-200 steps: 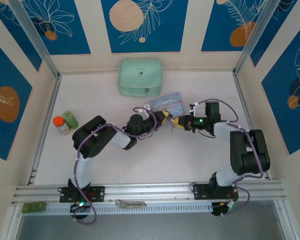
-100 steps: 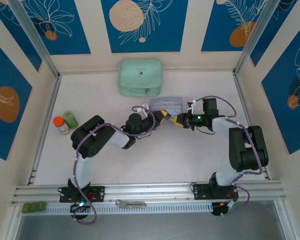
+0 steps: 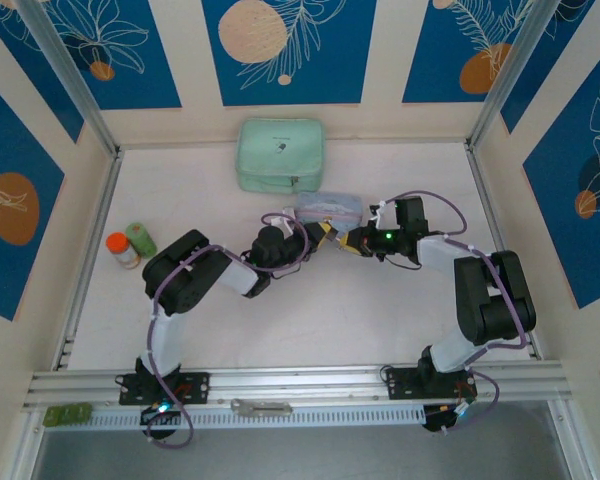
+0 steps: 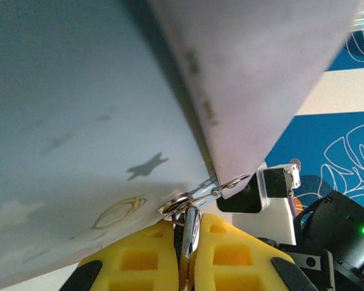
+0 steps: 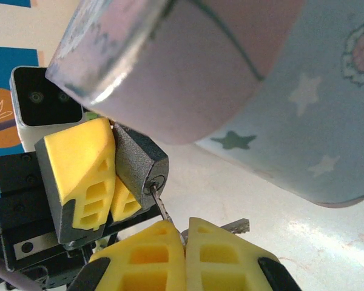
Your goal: Unlock the padlock with the key
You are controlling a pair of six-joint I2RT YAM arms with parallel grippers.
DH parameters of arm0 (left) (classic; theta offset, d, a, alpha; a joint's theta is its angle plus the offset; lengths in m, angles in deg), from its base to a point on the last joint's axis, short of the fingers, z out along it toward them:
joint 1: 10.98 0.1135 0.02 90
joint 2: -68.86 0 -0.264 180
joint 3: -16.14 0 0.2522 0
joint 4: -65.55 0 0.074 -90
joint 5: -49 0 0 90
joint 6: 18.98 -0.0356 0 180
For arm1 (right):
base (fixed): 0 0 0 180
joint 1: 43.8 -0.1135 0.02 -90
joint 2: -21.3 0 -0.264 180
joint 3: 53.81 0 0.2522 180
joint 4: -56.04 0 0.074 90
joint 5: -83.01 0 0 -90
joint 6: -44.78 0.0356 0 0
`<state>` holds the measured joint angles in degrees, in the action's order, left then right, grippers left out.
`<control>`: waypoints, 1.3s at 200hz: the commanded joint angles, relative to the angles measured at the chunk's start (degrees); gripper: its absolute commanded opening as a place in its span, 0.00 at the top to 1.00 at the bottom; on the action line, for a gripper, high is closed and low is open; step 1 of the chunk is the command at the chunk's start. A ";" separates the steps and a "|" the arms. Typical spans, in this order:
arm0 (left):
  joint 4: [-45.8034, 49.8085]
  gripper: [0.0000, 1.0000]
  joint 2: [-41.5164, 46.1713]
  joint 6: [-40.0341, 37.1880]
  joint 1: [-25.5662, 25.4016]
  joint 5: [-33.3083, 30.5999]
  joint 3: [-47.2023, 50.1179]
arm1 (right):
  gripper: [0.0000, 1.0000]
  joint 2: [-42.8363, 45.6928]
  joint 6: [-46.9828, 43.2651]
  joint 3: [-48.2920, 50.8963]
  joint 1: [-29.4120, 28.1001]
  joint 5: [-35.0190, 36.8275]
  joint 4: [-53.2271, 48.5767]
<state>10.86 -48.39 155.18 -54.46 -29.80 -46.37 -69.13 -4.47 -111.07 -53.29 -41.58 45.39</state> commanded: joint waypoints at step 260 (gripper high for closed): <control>-12.17 1.00 1.69 2.17 -9.03 28.01 -5.62 | 1.00 -4.81 -1.79 -3.97 -2.77 6.13 20.12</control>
<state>11.37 -48.06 155.13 -53.79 -28.29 -46.64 -70.86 -7.46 -107.95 -52.81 -44.84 56.12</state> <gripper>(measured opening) 0.095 0.057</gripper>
